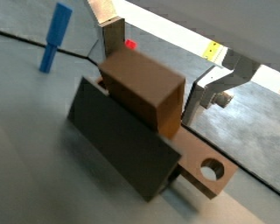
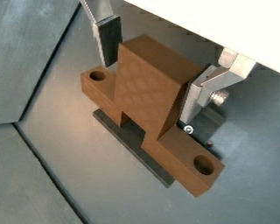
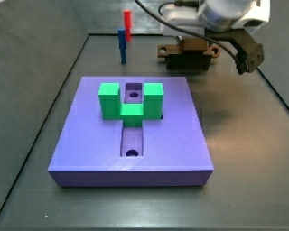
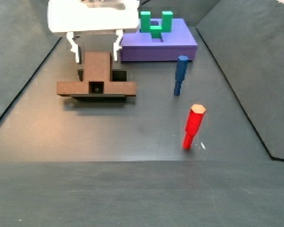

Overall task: Pick up the brown object. Move up. Place the brown object on the fixture. Regrasp the brown object. Move to above the board. Insert the brown object.
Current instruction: Regrasp the brown object.

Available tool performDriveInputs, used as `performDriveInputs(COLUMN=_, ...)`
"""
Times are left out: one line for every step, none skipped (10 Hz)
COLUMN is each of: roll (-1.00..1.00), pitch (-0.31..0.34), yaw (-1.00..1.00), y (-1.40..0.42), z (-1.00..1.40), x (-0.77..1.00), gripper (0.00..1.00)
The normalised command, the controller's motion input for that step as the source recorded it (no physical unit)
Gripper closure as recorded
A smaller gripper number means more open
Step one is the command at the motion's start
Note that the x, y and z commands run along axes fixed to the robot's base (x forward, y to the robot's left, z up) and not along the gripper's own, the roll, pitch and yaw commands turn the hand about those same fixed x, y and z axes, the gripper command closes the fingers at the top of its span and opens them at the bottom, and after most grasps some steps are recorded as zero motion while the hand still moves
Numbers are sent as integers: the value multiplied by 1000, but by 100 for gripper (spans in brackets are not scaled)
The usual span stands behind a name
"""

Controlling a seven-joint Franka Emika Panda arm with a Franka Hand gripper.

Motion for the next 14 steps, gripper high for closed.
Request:
performDriveInputs(roll=186, pitch=0, yaw=80, y=29, z=-349, x=49, gripper=0)
performDriveInputs(roll=0, pitch=0, yaw=0, y=0, z=-43, x=0, gripper=0)
performDriveInputs(roll=0, pitch=-60, yaw=0, y=0, z=-166, x=-57, gripper=0)
performDriveInputs(roll=0, pitch=6, yaw=0, y=0, z=0, x=0, gripper=0)
performDriveInputs(roll=54, pitch=0, yaw=0, y=-26, z=0, x=0, gripper=0)
performDriveInputs(roll=214, pitch=-86, yaw=0, y=-149, z=0, x=-49, gripper=0)
performDriveInputs(roll=0, pitch=0, yaw=0, y=0, z=0, x=0, gripper=100)
performDriveInputs(roll=0, pitch=0, yaw=0, y=0, z=0, x=0, gripper=100)
performDriveInputs(roll=0, pitch=0, yaw=0, y=0, z=0, x=0, gripper=100)
performDriveInputs(roll=0, pitch=0, yaw=0, y=0, z=0, x=0, gripper=100)
performDriveInputs(roll=0, pitch=0, yaw=0, y=0, z=0, x=0, gripper=100)
performDriveInputs(roll=0, pitch=0, yaw=0, y=0, z=0, x=0, gripper=100)
performDriveInputs(roll=0, pitch=0, yaw=0, y=0, z=0, x=0, gripper=100)
performDriveInputs(roll=0, pitch=0, yaw=0, y=0, z=0, x=0, gripper=100)
